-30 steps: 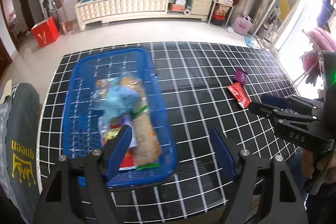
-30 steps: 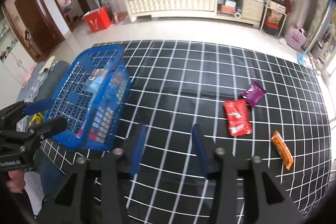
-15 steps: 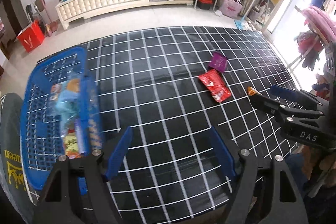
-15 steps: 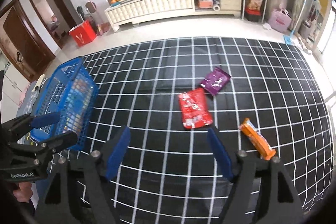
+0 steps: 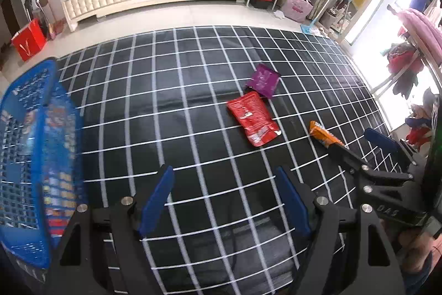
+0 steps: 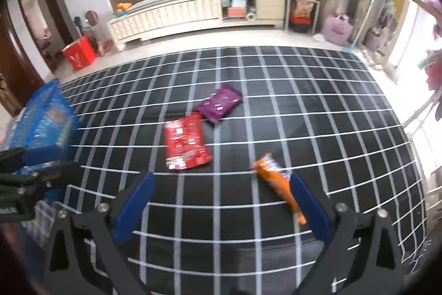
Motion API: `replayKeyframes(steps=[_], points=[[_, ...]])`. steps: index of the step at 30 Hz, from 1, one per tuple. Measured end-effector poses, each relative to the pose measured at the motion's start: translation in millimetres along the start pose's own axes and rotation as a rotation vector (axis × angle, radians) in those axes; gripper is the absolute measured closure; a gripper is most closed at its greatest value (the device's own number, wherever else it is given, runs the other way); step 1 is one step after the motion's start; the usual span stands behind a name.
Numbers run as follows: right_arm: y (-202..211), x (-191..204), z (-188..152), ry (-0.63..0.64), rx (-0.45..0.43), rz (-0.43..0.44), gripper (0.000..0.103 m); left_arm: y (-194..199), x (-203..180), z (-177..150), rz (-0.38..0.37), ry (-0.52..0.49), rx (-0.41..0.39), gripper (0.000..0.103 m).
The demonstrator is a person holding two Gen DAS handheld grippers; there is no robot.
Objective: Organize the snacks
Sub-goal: 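Move both tools back toward the red, purple and orange packets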
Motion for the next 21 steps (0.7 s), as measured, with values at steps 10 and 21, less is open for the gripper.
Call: replayKeyframes(steps=[10,21], points=[[-16,-49,0,-0.031,-0.015,-0.076,0.001,-53,-36,20,-0.012,0.014,0.074,0.028],[-29,-73,0,-0.068,-0.001,-0.121,0.001,-120,-48,47,0.102,0.078,0.138,0.026]])
Point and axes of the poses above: each gripper's, at about its wrist camera, not at the fingertips, and y roughly against the way its jaws point, x to its left, z to its top, the point moved 5 cm from there along -y, roughly the way its jaws point, and after that the axes turned 3 degrees about z, right-handed, at the moved point
